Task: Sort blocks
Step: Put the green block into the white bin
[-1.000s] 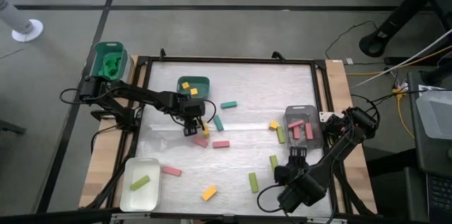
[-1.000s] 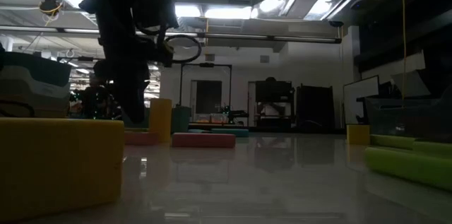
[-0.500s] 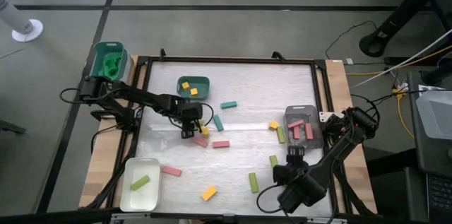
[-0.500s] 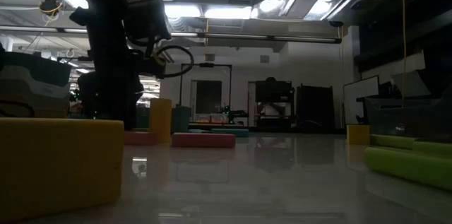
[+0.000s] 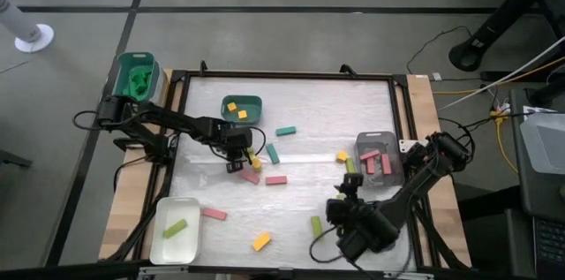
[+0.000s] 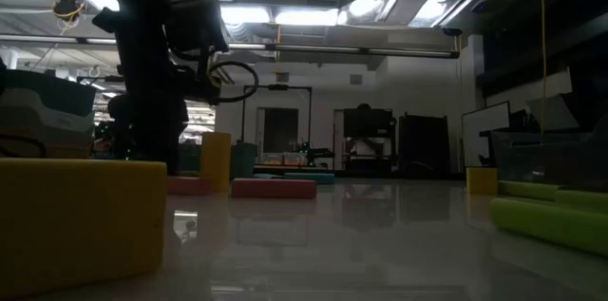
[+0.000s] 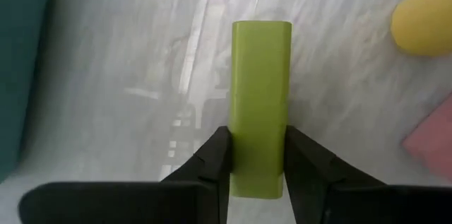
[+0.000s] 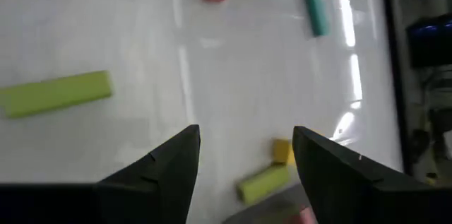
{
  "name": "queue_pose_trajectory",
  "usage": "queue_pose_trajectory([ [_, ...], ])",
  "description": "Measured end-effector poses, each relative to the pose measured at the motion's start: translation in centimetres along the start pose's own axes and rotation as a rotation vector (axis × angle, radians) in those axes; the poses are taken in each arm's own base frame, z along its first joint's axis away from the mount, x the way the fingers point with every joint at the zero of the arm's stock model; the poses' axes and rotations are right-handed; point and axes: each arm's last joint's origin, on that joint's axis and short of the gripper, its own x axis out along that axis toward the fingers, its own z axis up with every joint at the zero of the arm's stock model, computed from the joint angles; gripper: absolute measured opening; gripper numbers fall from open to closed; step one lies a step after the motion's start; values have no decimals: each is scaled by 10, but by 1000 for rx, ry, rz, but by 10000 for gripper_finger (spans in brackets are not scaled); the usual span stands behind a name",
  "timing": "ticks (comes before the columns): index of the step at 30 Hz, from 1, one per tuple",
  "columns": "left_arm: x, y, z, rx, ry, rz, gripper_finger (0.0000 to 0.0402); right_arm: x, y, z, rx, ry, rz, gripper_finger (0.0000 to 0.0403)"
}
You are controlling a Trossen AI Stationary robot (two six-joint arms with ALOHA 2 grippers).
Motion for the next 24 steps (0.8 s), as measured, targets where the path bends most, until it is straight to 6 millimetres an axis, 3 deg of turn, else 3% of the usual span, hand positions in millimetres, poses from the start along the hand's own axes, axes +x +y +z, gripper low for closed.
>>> queue_pose_trajectory([
  [6,-37,1,0,-59,29,-24,82,19,-21,16,-115,46,-37,225],
  [10,-70,-6,-5,-116,34,-151,84,30,-38,25,-203,69,-60,225],
  [18,-126,-38,-33,-269,30,-476,84,29,-92,36,-160,22,-123,225],
  [24,-148,-69,-62,-369,128,-575,88,44,-123,24,-60,-112,-50,225],
])
